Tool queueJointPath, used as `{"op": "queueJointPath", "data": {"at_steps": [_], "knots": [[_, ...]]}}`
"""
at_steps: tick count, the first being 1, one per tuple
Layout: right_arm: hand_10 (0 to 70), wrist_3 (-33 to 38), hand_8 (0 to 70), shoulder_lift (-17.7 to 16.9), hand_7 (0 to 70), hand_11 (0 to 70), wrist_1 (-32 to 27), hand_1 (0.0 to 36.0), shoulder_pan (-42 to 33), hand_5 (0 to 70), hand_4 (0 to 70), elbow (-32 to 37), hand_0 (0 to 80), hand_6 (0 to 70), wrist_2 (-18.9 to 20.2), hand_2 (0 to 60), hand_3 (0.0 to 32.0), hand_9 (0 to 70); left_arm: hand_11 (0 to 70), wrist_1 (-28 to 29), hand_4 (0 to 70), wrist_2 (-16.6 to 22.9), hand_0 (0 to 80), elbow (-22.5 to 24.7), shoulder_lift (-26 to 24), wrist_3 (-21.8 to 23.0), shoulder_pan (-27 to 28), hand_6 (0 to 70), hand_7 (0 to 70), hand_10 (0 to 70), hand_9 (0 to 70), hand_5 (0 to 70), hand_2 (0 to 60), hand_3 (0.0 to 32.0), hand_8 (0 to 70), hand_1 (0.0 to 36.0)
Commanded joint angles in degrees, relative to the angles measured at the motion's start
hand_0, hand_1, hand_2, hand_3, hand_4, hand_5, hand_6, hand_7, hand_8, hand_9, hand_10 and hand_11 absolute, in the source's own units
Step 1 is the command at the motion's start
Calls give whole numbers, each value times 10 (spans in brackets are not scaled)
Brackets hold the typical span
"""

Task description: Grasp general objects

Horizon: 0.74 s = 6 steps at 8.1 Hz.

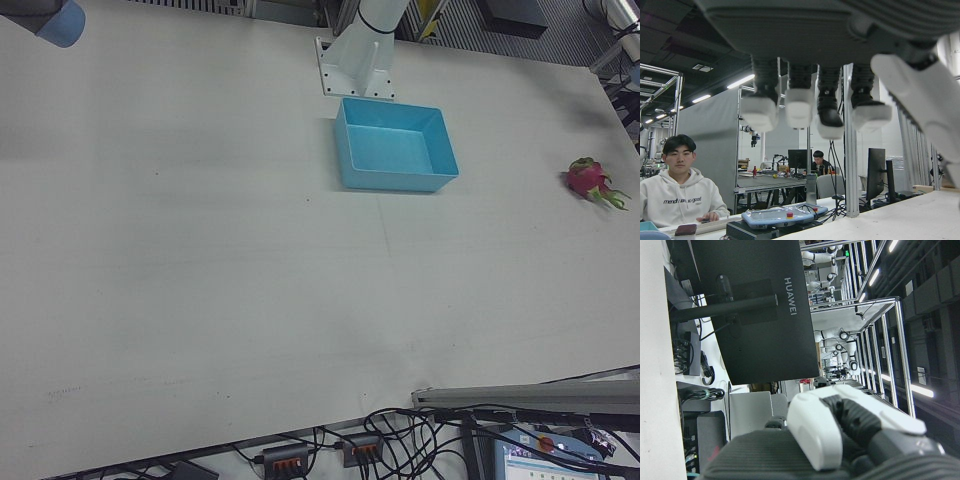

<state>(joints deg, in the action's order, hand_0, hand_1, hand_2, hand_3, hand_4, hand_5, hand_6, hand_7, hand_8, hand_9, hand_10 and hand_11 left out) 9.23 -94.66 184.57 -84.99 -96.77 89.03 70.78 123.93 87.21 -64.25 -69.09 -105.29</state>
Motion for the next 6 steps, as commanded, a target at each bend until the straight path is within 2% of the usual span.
{"op": "queueJointPath", "data": {"at_steps": [1,3,4,5,6], "knots": [[0,0,0,0,0,0,-1,0,0,0,0,1,0,0,0,0,0,0,213,2,171,9,427,9,12,20,-11,46,40,141,1,0,65,0,0,76],[0,0,0,0,0,0,0,0,0,0,0,1,0,0,0,0,0,0,165,-61,134,2,431,19,1,19,-11,43,42,106,0,0,79,0,0,88],[0,0,0,0,0,0,-1,0,0,0,0,1,0,0,0,0,0,0,123,-91,127,-20,437,20,-4,19,-11,34,36,77,0,0,73,0,0,91],[0,0,0,0,0,0,0,0,0,0,0,1,0,0,0,0,0,0,114,-111,135,-52,448,22,-8,20,-11,43,56,71,0,0,72,0,0,96],[0,0,0,0,0,0,0,0,0,0,0,1,0,0,0,0,0,0,107,-144,141,-58,454,32,-9,20,-11,48,74,66,0,0,86,0,0,103]]}}
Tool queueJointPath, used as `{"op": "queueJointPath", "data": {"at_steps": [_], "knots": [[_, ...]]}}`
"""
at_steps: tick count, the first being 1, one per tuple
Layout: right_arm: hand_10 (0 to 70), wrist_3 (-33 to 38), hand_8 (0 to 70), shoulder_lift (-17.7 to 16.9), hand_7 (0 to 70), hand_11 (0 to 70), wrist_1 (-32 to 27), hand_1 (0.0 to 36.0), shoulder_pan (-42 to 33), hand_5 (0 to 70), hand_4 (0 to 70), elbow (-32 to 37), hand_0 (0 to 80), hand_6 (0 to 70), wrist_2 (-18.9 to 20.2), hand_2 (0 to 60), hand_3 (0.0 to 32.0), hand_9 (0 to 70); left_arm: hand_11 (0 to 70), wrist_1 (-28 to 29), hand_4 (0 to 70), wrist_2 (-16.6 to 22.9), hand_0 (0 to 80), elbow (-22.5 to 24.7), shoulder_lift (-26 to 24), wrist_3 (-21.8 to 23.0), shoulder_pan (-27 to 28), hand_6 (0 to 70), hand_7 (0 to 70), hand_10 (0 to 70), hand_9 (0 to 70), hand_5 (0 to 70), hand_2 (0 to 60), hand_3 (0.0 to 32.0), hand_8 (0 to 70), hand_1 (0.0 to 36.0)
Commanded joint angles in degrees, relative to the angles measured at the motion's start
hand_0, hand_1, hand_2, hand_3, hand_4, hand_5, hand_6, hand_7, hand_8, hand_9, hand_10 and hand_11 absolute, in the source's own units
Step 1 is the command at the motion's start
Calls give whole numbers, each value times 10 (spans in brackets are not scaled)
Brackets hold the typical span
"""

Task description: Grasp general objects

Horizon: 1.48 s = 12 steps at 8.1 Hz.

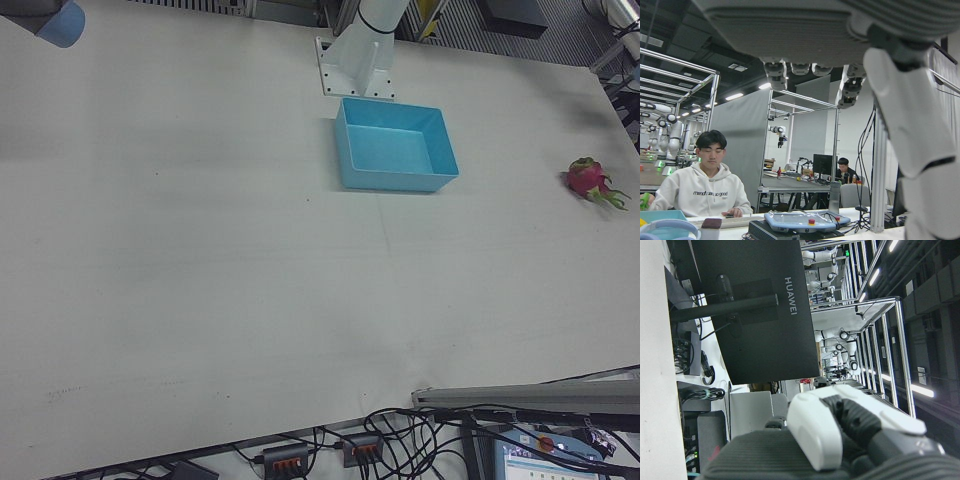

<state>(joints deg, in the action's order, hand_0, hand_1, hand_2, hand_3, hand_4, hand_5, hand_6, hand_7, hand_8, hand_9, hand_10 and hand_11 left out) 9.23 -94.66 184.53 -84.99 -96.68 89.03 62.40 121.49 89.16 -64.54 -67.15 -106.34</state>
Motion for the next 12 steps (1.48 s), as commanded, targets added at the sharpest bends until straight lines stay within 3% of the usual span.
{"op": "queueJointPath", "data": {"at_steps": [1,2,3,5,7,8,12], "knots": [[0,0,0,0,0,0,0,0,0,0,0,0,0,0,0,0,0,0,102,-80,74,-47,456,22,-6,0,1,49,80,62,2,398,95,0,0,108],[0,0,0,0,0,0,0,0,0,0,0,0,0,0,0,0,0,0,95,-83,16,-73,459,22,-8,3,1,44,83,56,2,700,98,0,0,113],[0,0,0,0,0,0,0,0,0,0,0,0,0,0,0,0,0,0,95,-79,0,-91,461,22,-8,10,1,51,99,57,5,700,108,0,0,117],[0,0,0,0,0,0,0,0,0,0,0,0,0,0,0,0,0,0,112,-88,0,-204,457,22,-9,24,3,56,89,68,3,700,118,0,1,110],[0,0,0,0,0,0,0,0,0,0,0,0,0,0,0,0,0,0,129,-130,0,-279,458,22,-24,39,4,81,124,81,10,700,115,0,6,111],[0,0,0,0,0,0,0,0,0,0,0,0,0,0,0,0,0,0,131,-142,6,-297,458,22,-31,56,4,89,137,82,13,700,118,0,7,110],[0,0,0,1,0,0,0,0,0,0,0,0,0,0,0,0,0,0,129,-147,23,-295,461,22,-34,80,14,103,164,81,18,700,144,0,10,118]]}}
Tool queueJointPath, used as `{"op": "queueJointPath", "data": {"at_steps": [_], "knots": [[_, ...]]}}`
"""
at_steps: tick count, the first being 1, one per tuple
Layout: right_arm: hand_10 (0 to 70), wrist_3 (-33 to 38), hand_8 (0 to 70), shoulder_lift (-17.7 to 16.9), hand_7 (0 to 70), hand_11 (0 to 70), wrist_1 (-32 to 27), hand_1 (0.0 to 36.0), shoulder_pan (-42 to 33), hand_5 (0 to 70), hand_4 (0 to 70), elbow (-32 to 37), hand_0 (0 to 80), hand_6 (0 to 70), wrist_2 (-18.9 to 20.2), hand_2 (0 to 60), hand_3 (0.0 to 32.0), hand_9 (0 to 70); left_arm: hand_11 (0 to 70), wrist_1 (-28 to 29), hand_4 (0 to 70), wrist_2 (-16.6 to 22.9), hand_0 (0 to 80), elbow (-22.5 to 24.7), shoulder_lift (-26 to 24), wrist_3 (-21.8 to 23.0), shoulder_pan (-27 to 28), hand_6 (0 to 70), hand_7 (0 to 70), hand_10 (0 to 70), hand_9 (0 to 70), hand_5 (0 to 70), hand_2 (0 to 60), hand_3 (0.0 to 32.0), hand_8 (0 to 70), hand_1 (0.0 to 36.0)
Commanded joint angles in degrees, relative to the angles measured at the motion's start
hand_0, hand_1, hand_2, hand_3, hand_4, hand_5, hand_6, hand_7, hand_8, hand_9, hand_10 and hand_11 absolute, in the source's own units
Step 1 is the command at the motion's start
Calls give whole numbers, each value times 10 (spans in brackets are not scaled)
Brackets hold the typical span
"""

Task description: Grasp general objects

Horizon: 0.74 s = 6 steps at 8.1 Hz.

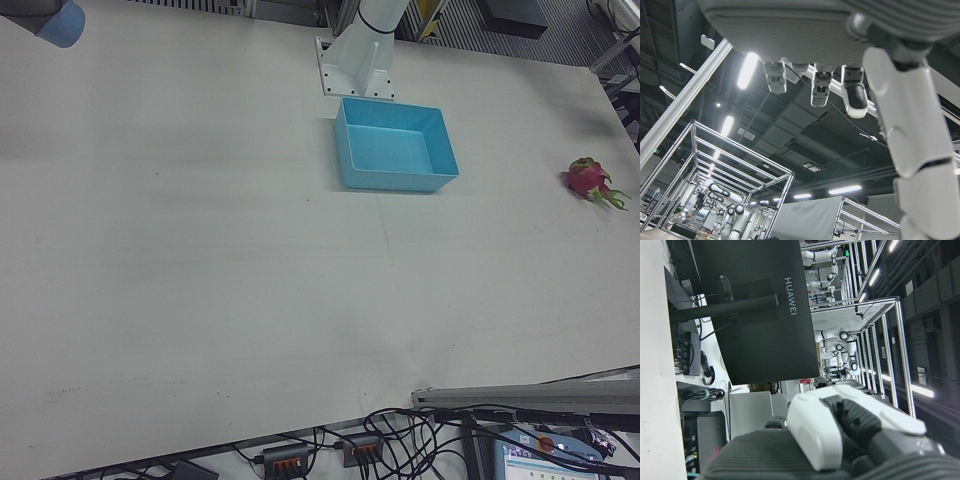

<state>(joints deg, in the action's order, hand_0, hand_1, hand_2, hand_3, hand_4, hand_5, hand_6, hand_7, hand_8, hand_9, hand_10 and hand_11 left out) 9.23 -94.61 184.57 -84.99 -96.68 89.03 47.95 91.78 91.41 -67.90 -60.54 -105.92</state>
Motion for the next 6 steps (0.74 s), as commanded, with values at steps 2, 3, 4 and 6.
{"op": "queueJointPath", "data": {"at_steps": [2,3,4,6], "knots": [[0,0,0,0,0,0,0,0,0,0,0,0,0,0,0,0,0,0,127,1,18,-3,459,0,-35,31,75,95,152,79,16,700,144,0,9,116],[0,0,0,0,0,0,0,0,0,0,0,0,0,0,0,0,0,0,129,-48,13,-5,459,0,-89,66,107,92,145,80,15,700,140,0,8,116],[0,0,0,0,0,0,0,0,0,0,0,0,0,0,0,0,0,0,138,-100,22,-22,459,3,-127,101,159,108,159,87,17,700,142,0,11,113],[0,0,0,0,0,0,0,0,0,0,0,0,0,0,0,0,0,0,123,-129,24,57,459,65,-138,80,238,114,168,77,19,700,124,0,12,109]]}}
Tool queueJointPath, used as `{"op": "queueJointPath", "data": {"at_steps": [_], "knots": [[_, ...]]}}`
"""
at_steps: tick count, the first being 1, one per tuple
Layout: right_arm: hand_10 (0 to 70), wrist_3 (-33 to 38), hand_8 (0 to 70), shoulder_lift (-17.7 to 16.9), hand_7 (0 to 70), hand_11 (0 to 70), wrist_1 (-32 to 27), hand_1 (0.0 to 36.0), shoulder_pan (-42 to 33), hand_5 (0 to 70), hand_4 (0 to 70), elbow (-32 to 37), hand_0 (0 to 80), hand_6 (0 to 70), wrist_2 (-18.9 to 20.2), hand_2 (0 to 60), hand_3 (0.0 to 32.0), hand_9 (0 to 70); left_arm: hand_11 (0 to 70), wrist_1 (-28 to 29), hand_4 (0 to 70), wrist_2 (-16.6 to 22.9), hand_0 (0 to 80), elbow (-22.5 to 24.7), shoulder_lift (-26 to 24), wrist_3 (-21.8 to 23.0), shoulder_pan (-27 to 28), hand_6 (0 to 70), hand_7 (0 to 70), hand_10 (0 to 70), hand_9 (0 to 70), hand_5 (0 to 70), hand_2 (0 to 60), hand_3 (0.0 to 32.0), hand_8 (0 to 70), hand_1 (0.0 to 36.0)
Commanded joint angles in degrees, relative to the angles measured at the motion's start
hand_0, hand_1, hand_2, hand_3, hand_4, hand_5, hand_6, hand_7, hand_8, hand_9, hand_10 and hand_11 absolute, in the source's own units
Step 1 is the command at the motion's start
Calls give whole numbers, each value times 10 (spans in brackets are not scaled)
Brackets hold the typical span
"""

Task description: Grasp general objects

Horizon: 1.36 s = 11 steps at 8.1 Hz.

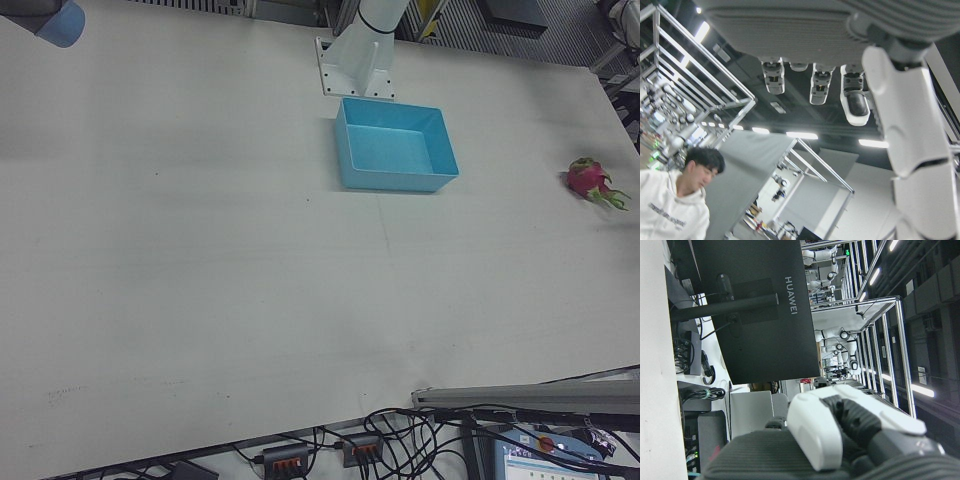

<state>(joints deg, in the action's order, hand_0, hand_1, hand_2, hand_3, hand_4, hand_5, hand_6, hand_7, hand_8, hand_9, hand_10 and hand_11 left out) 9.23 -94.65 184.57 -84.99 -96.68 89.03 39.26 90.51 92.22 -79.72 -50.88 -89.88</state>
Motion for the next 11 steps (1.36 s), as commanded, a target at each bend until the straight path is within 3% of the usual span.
{"op": "queueJointPath", "data": {"at_steps": [1,2,3,4,5,6,7,8,9,11], "knots": [[0,0,0,0,0,0,0,0,0,0,0,0,0,0,0,0,0,0,76,-12,2,129,452,104,61,-93,67,100,129,46,11,700,76,0,10,87],[0,0,0,0,0,0,0,0,0,0,0,0,0,0,0,0,0,0,41,86,0,146,492,111,138,-113,26,66,102,18,6,700,66,0,3,134],[0,1,0,0,0,0,0,0,0,0,0,0,0,0,0,0,0,0,41,96,93,216,527,119,148,-146,3,30,76,15,1,0,71,238,0,176],[0,0,0,1,0,0,0,0,0,0,0,0,0,0,0,0,0,0,49,80,92,283,516,123,149,-154,-9,22,65,21,0,0,95,204,0,173],[0,0,0,0,0,0,0,0,0,0,0,0,0,0,0,0,0,0,61,76,19,294,508,121,152,-183,-10,35,71,29,0,700,140,24,0,178],[0,0,0,0,0,0,0,0,0,0,0,0,0,0,0,0,0,0,53,56,0,296,539,122,154,-239,-7,39,65,21,0,700,143,0,0,208],[0,0,0,0,0,0,0,0,0,0,0,0,0,0,0,0,0,0,27,37,104,321,576,120,153,-299,-6,9,39,2,0,7,46,252,0,215],[0,0,0,0,0,0,0,0,0,0,0,1,0,0,0,0,0,0,21,17,44,328,619,111,150,-352,-5,0,2,0,0,0,100,320,0,269],[0,0,0,1,0,0,0,0,0,0,0,0,0,0,0,0,0,0,19,7,26,328,643,98,149,-379,-1,0,0,0,0,0,102,320,0,288],[0,0,0,0,0,0,-1,0,0,0,0,0,0,0,0,0,0,0,26,6,21,330,604,83,149,-388,3,0,0,0,0,0,92,320,0,263]]}}
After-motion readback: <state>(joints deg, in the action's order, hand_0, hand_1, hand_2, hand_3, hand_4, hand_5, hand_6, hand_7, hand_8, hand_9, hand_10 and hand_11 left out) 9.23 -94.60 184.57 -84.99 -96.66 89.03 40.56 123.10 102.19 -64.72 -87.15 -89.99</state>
